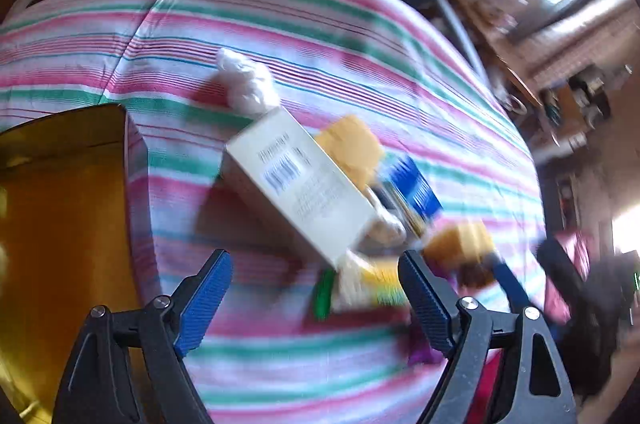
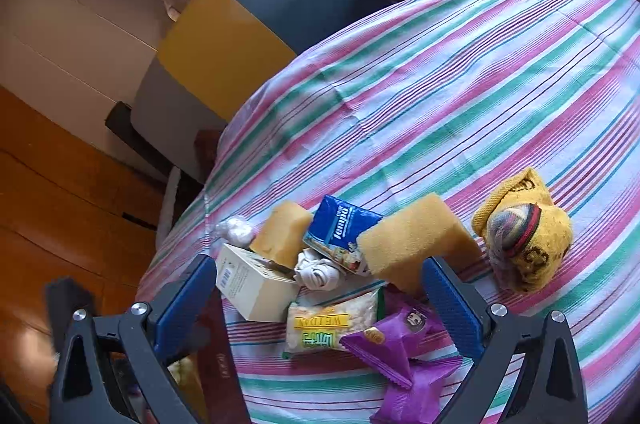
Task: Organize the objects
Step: 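Move the left tool to the cream barcode carton and grasp it, then carry the cream carton into the tray with the left tool while the right tool grasps another bundle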
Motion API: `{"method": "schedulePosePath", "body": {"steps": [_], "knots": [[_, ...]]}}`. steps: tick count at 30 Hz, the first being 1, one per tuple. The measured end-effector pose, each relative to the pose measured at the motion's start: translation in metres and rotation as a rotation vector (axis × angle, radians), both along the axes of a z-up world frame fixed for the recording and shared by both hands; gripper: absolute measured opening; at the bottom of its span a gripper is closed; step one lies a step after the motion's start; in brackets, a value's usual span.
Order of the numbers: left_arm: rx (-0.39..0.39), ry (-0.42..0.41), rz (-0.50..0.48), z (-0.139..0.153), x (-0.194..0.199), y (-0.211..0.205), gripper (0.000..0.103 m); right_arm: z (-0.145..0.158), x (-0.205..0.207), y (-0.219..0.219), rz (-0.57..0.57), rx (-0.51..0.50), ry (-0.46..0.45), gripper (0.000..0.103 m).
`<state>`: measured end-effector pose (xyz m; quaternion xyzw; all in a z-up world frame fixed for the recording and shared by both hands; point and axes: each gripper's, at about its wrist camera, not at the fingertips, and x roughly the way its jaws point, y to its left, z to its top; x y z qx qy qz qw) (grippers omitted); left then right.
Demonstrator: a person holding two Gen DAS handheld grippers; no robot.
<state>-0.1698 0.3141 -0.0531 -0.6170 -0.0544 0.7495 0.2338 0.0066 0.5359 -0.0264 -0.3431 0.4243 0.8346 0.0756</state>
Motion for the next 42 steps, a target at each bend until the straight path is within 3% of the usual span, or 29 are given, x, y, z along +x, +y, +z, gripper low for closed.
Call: {"method": "schedulePosePath", "body": {"steps": [6, 12, 13, 15, 17, 21, 24, 29, 36, 42], "knots": [[-0.046, -0.013, 0.056, -0.015, -0.025, 0.02, 0.087, 0.0, 0.001, -0.001, 0.018, -0.047, 0.028, 0.103], [-0.142, -0.016, 0.006, -0.037, -0.032, 0.044, 0.087, 0.001, 0.002, -0.001, 0.023, -0.064, 0.037, 0.103], [-0.141, -0.035, -0.013, -0.042, -0.03, 0.044, 0.085, 0.001, 0.001, -0.001, 0.024, -0.065, 0.035, 0.103], [-0.092, -0.038, -0.009, -0.042, -0.023, 0.036, 0.073, 0.001, 0.0, -0.003, 0.033, -0.058, 0.03, 0.103], [-0.083, 0.022, -0.044, -0.029, -0.014, 0.029, 0.052, 0.003, -0.002, -0.008, 0.045, -0.007, 0.011, 0.103], [-0.096, 0.193, -0.148, 0.001, 0.014, 0.019, 0.05, 0.011, -0.005, -0.02, 0.059, 0.128, -0.015, 0.098], [-0.095, 0.307, -0.235, 0.022, 0.041, 0.011, 0.05, 0.011, -0.007, -0.025, 0.073, 0.169, -0.037, 0.094], [-0.025, 0.338, -0.266, 0.041, 0.074, -0.026, 0.05, 0.006, -0.012, -0.03, 0.095, 0.211, -0.087, 0.094], [0.005, 0.43, -0.199, 0.057, 0.11, -0.128, 0.05, -0.001, -0.023, -0.051, 0.181, 0.311, -0.144, 0.09], [-0.007, 0.439, -0.094, 0.053, 0.119, -0.199, 0.05, -0.008, -0.036, -0.084, 0.287, 0.424, -0.192, 0.067]]}}
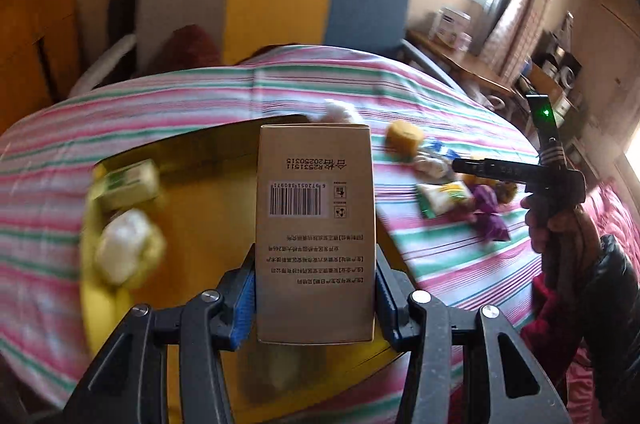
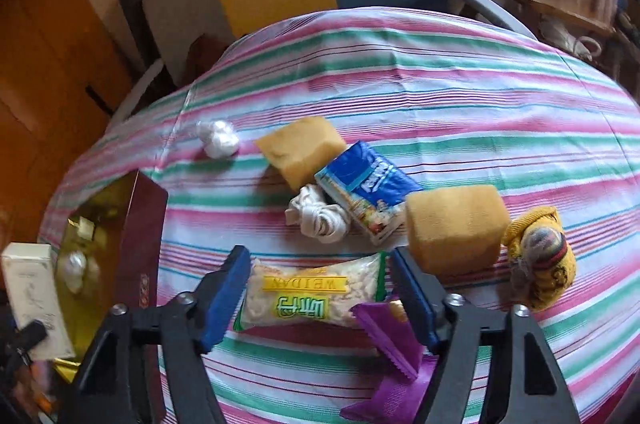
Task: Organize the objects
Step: 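Carry the cream carton into the tray with the left tool while the right tool grasps another bundle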
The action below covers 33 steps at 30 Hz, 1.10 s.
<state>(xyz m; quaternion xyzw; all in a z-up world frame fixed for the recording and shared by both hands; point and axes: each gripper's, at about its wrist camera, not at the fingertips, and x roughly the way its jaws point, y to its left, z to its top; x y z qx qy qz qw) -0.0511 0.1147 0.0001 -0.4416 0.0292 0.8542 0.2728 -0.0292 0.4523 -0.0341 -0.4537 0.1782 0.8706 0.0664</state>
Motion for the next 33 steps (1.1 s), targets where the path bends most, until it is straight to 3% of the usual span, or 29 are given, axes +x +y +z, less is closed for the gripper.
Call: {"method": "schedulePosePath", "body": {"steps": [2, 6, 14, 19, 21, 22, 27, 33], "knots": [[0.01, -0.013, 0.03, -0.004, 0.0, -0.019, 0.05, -0.001, -0.008, -0.011, 0.036, 0.008, -0.007, 0.059], [0.035, -0.016, 0.069, -0.009, 0.001, -0.046, 0.05, 0.003, -0.038, -0.035, 0.084, 0.015, -0.006, 0.059], [0.078, -0.038, 0.112, -0.018, 0.0, -0.087, 0.05, 0.011, -0.139, -0.072, 0.134, 0.089, -0.028, 0.059], [0.083, -0.062, 0.146, -0.025, -0.001, -0.106, 0.05, -0.011, -0.194, -0.078, 0.144, 0.077, -0.107, 0.059], [0.081, -0.069, 0.164, -0.026, -0.001, -0.112, 0.05, -0.029, -0.208, -0.08, 0.152, 0.06, -0.159, 0.048], [0.083, -0.071, 0.172, -0.027, -0.001, -0.115, 0.05, -0.036, -0.211, -0.081, 0.149, 0.07, -0.183, 0.029], [0.076, -0.086, 0.216, -0.032, 0.001, -0.132, 0.05, -0.031, -0.183, -0.087, 0.182, 0.123, -0.163, 0.028], [0.068, -0.105, 0.288, -0.035, 0.009, -0.151, 0.05, -0.023, -0.11, -0.097, 0.298, 0.158, -0.18, 0.028]]}}
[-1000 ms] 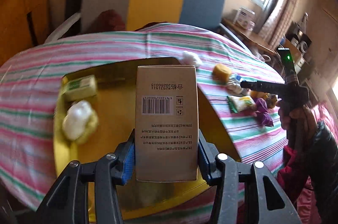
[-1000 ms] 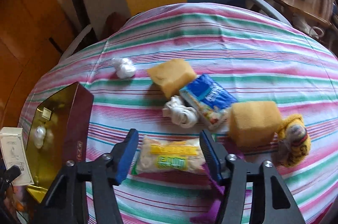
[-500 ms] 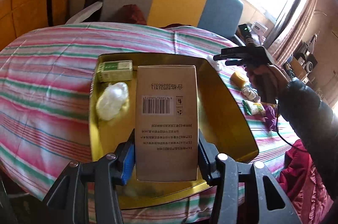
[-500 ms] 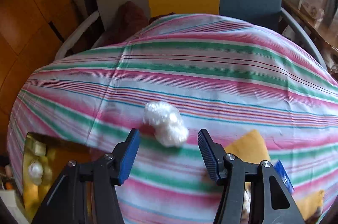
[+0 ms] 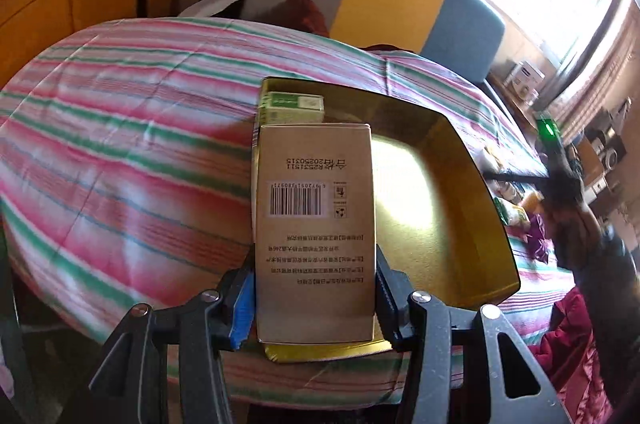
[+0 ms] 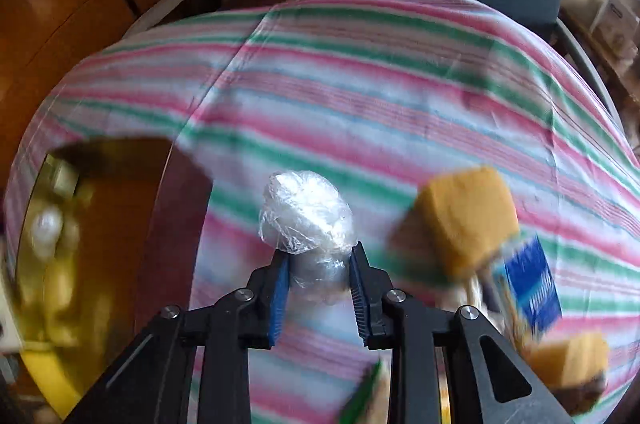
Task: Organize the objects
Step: 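Carry the cream carton into the tray with the left tool while the right tool grasps another bundle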
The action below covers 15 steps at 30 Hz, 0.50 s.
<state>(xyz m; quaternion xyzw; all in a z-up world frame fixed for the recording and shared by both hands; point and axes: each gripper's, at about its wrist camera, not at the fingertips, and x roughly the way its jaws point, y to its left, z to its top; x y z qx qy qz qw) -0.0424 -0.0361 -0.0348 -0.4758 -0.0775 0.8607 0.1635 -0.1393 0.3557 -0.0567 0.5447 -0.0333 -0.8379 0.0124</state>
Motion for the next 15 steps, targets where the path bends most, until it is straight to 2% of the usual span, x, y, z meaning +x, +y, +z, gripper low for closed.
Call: {"method": "schedulePosePath", "body": {"steps": [7, 11, 15], "knots": [[-0.031, -0.032, -0.006, -0.004, 0.003, 0.009, 0.05, -0.017, 0.067, 0.001, 0.044, 0.004, -0.044, 0.029], [-0.082, -0.037, -0.028, -0.004, -0.003, 0.026, 0.05, -0.018, 0.082, 0.002, 0.043, 0.005, -0.002, 0.029], [-0.138, -0.128, -0.027, -0.016, -0.02, 0.041, 0.05, -0.016, 0.086, 0.002, 0.053, 0.013, 0.014, 0.029]]}}
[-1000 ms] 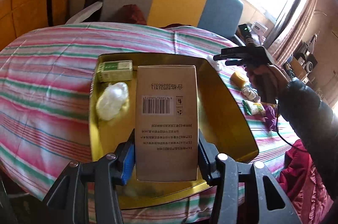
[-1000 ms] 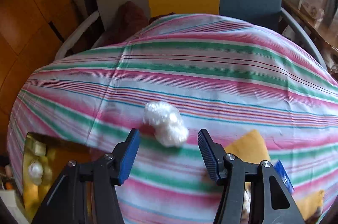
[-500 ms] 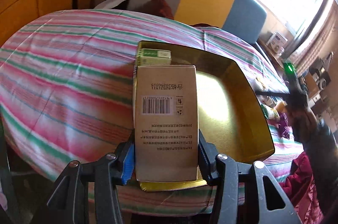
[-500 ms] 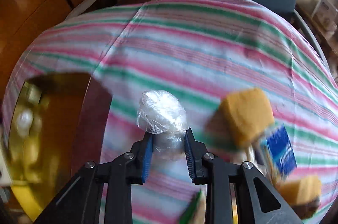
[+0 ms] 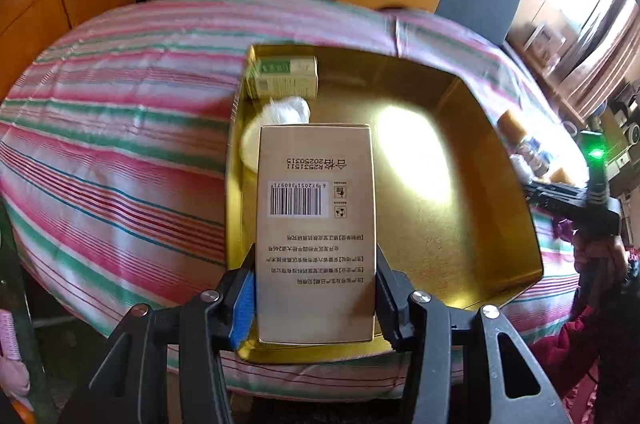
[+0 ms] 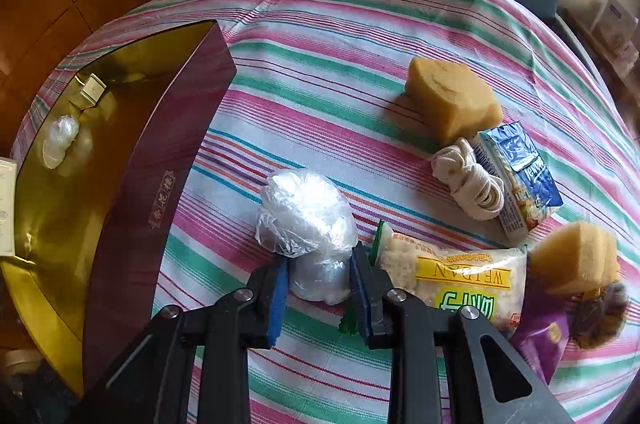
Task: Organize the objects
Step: 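Carry the cream carton into the tray with the left tool while the right tool grasps another bundle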
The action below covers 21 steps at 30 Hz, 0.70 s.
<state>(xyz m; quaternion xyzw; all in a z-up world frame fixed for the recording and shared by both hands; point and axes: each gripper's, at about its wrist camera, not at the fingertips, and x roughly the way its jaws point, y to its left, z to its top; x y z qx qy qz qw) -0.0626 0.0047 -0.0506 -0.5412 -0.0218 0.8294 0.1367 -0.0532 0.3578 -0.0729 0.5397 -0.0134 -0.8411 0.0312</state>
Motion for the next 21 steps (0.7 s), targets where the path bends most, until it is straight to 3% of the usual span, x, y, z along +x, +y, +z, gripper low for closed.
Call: {"method": "schedulePosePath", "body": {"steps": [3, 8, 12, 21], "knots": [[-0.024, -0.051, 0.013, -0.009, -0.015, 0.007, 0.05, 0.0, -0.002, -0.003, -0.002, 0.007, 0.008, 0.029], [-0.109, -0.064, 0.027, -0.025, -0.042, 0.021, 0.05, 0.009, 0.002, -0.006, 0.009, 0.023, 0.036, 0.029], [-0.124, -0.049, 0.057, -0.033, -0.064, 0.026, 0.05, 0.015, 0.003, -0.01, 0.017, 0.019, 0.062, 0.029], [-0.187, 0.014, 0.052, -0.038, -0.07, 0.034, 0.053, 0.001, -0.008, -0.022, 0.047, 0.081, 0.037, 0.029]]}}
